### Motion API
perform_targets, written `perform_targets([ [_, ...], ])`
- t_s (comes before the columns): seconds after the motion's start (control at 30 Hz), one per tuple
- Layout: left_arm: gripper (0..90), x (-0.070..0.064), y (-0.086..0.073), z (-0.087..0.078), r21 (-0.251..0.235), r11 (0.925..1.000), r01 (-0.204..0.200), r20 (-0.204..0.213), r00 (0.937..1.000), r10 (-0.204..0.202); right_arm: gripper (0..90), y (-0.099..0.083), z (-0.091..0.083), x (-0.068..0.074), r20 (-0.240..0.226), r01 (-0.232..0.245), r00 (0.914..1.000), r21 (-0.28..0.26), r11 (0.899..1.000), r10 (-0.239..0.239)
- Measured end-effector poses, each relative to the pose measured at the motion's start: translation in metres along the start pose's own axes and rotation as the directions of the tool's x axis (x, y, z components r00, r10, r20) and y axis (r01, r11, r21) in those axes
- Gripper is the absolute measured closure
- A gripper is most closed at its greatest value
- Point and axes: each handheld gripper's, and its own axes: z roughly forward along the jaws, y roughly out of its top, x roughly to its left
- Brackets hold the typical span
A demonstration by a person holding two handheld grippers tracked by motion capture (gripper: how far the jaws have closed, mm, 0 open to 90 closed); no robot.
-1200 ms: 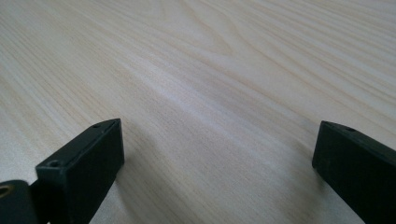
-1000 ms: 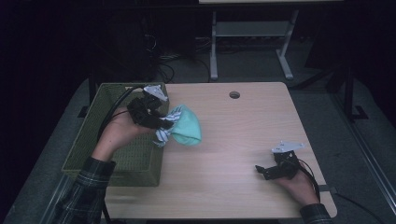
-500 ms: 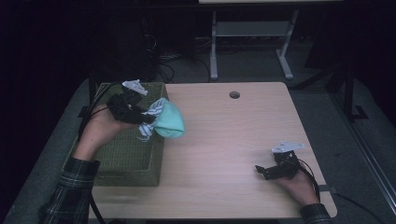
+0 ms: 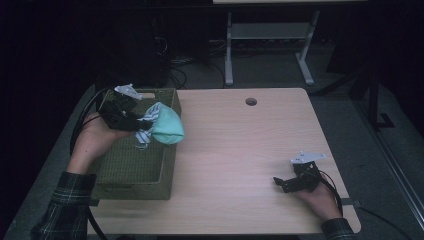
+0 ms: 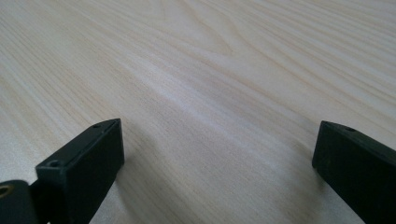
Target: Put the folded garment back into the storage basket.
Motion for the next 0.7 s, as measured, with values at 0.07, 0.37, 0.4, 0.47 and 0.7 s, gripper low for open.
perform_targets([
  [0.07,73.5,0.001,-0.002,-0.001,-0.002,0.9998,0.019,-0.008,0.9998,-0.019,1.8,0.000,0.000,0.000,0.000,0.000,1.0000,0.000,1.000,0.000],
  [0.37,73.5,0.013,-0.014,-0.003,0.024,0.9985,0.050,-0.080,0.9956,-0.048,1.9,0.000,0.000,0.000,0.000,0.000,1.0000,0.000,1.000,0.000],
  [0.4,73.4,0.014,-0.016,-0.002,0.021,0.9981,0.058,-0.083,0.9950,-0.056,1.9,0.000,0.000,0.000,0.000,0.000,1.0000,0.000,1.000,0.000],
  [0.47,73.4,0.016,-0.019,-0.002,0.020,0.9974,0.069,-0.086,0.9940,-0.067,1.9,0.000,0.000,0.000,0.000,0.000,1.0000,0.001,1.000,0.000],
  [0.7,73.5,0.023,-0.029,0.003,0.027,0.9949,0.097,-0.095,0.9910,-0.094,1.9,0.000,0.000,0.000,0.000,0.000,1.0000,0.000,1.000,0.000],
])
